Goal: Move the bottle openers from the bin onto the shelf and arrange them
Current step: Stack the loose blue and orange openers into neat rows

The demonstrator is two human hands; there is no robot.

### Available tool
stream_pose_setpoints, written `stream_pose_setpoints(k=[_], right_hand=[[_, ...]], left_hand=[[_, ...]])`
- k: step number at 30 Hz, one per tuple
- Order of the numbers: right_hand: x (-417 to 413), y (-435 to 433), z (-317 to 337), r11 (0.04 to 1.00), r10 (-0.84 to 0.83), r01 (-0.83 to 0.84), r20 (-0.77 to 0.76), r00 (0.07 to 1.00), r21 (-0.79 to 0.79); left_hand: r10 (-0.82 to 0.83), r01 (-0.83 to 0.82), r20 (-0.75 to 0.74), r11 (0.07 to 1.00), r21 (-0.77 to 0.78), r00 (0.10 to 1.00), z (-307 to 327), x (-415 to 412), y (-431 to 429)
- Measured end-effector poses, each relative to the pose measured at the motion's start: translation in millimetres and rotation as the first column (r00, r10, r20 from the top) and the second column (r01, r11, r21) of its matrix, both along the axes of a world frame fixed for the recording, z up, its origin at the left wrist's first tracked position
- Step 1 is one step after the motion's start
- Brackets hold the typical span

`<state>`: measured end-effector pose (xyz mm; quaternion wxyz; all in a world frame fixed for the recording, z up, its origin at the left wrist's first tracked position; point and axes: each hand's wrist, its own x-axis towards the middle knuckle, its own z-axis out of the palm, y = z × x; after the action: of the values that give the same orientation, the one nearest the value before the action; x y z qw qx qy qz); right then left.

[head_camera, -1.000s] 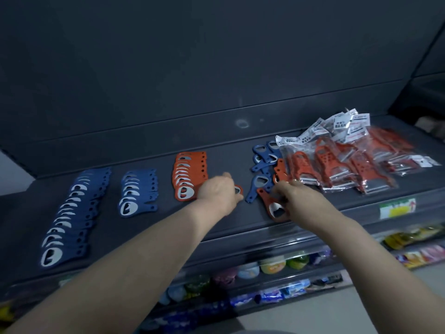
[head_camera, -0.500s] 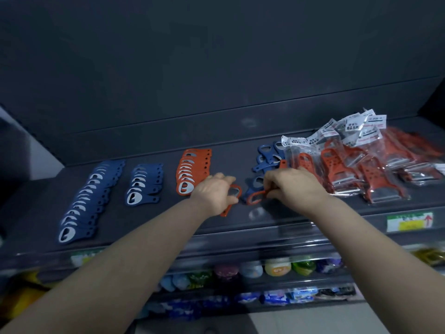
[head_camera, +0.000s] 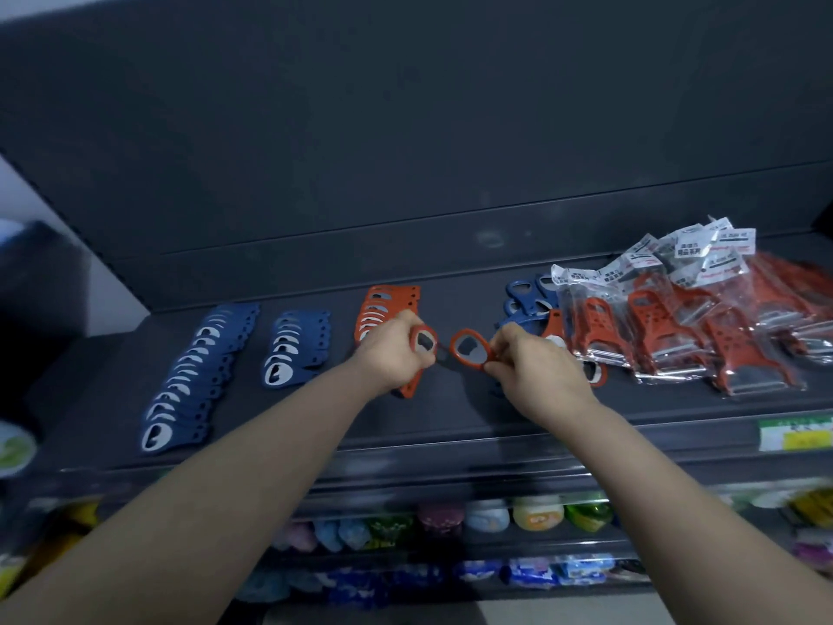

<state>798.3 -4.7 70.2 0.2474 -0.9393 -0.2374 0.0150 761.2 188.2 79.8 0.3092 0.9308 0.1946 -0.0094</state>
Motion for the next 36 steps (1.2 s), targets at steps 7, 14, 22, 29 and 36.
stream_pose_setpoints(k=[7, 14, 22, 29, 36], right_hand=[[-19, 49, -3, 1.000, -0.008, 0.008, -0.017, 1.000, -0.009], [-24, 61, -1, 0.998, -0.065, 0.066, -0.017, 0.998, 0.009], [-27, 71, 3, 0.999, -0.020, 0.017, -0.067, 0.998, -0.033], [-27, 95, 3, 0.980, 0.093, -0.107, -0.090, 0.992, -0.169], [-26, 123, -8, 0.981, 0.096, -0.072, 0.131, 0.987, -0.181]], left_hand=[[0.248, -0.213, 0.087, 0.932, -0.295, 0.965, 2, -27, 64], [0.238, -0.170, 0.083, 0.859, -0.483, 0.968, -24, -37, 57], [-0.024, 0.039, -0.040, 0.895, 0.444, 0.999, -17, -32, 68], [0.009, -0.045, 0.120, 0.954, 0.295, 0.993, -14, -28, 94], [-0.073, 0.018, 0.171, 0.954, 0.299, 0.983, -12, -26, 113]])
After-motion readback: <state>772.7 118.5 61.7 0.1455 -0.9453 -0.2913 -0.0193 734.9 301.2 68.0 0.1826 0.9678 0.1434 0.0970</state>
